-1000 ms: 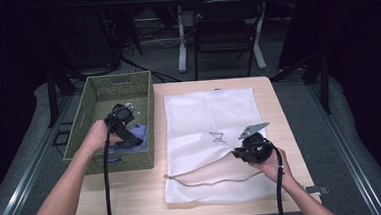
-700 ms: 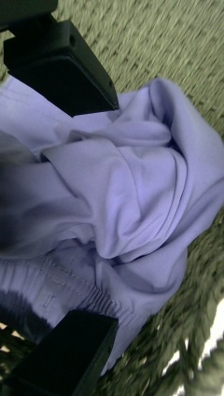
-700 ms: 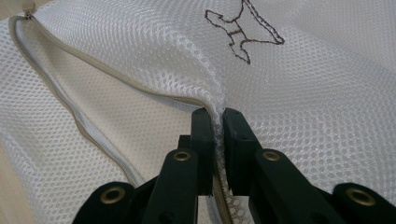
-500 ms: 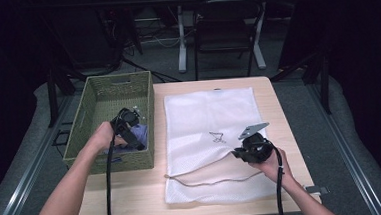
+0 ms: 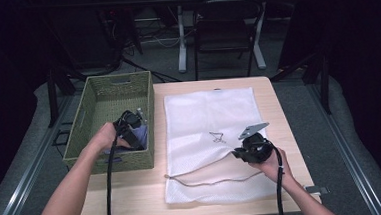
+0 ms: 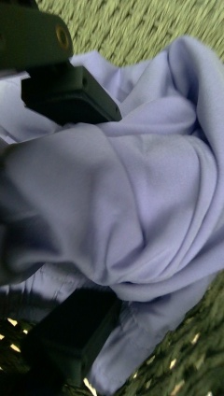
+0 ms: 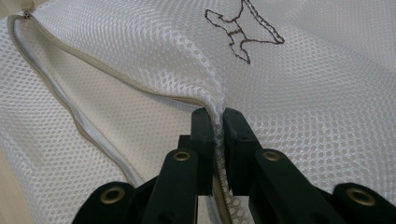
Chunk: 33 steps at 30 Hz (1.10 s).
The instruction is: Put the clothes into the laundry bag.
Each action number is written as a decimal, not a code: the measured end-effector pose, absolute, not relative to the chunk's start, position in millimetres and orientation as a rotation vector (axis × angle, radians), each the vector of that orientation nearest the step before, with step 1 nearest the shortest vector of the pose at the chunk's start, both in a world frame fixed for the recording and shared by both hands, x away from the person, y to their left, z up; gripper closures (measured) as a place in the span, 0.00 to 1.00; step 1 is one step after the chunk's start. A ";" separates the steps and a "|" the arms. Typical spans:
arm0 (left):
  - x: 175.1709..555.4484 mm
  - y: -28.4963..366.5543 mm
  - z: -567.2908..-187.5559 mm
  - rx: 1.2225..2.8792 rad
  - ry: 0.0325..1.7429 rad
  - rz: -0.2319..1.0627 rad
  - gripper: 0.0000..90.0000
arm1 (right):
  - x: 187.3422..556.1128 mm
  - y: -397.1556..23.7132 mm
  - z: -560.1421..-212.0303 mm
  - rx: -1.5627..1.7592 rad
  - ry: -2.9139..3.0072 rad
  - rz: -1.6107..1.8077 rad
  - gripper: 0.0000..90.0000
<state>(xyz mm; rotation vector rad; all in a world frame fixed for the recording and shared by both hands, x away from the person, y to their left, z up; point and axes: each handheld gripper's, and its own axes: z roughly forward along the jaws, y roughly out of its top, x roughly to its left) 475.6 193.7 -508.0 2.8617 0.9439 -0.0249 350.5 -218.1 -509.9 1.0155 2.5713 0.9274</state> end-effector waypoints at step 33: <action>468.0 210.3 -496.7 2.760 0.950 -0.087 0.81 | 350.0 -219.4 -509.1 1.007 2.564 0.928 0.93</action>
